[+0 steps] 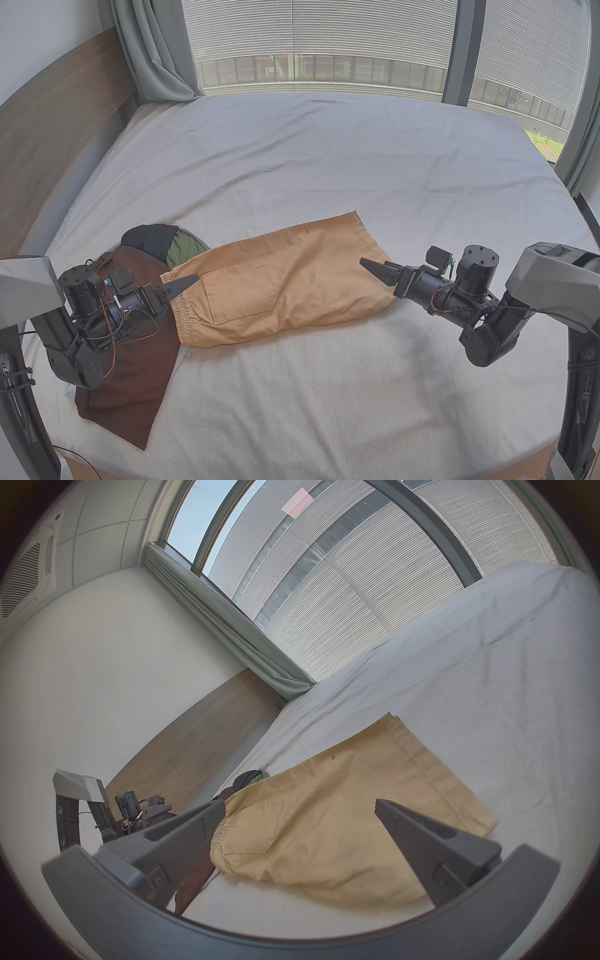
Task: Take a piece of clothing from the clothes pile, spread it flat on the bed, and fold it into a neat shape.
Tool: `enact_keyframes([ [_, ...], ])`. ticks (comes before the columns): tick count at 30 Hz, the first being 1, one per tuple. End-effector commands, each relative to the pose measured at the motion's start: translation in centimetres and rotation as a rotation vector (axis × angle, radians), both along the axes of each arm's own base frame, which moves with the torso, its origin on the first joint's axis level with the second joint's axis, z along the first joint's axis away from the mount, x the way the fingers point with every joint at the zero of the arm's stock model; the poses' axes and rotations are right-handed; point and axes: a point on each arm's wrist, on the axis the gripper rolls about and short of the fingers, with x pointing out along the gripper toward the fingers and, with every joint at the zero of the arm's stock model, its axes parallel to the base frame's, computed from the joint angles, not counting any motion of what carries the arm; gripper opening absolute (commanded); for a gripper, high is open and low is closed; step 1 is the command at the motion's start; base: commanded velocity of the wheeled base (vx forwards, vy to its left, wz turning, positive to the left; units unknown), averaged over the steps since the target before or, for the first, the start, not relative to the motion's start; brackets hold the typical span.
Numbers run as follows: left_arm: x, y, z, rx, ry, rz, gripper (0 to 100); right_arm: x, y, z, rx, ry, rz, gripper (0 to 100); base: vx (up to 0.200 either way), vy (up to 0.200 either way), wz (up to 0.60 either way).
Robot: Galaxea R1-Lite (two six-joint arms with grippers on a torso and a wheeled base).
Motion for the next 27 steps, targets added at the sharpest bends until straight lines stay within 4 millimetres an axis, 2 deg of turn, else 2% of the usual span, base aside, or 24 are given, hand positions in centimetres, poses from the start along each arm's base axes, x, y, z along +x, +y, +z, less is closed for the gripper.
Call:
enact_keyframes([
  [1, -0.3, -0.4, 0.2, 0.033, -0.028, -0.014, 100, -1.9, 0.4, -1.4, -0.005, 0.037, 0.024, 100, 0.0, 0.0, 0.0],
  [5, -0.4, -0.4, 0.1, 0.067, -0.048, -0.011, 100, -2.0, 0.4, -1.1, -0.003, 0.035, 0.015, 100, 0.0, 0.0, 0.0],
  [17, -0.8, -0.4, 0.5, 0.224, -0.179, -0.022, 100, -2.1, 0.8, -2.4, -0.016, 0.07, 0.024, 100, 0.0, 0.0, 0.0],
  [27, -0.9, -0.4, 0.4, 0.353, -0.278, -0.034, 100, -2.2, 0.7, -2.6, -0.018, 0.077, 0.024, 100, 0.0, 0.0, 0.0],
])
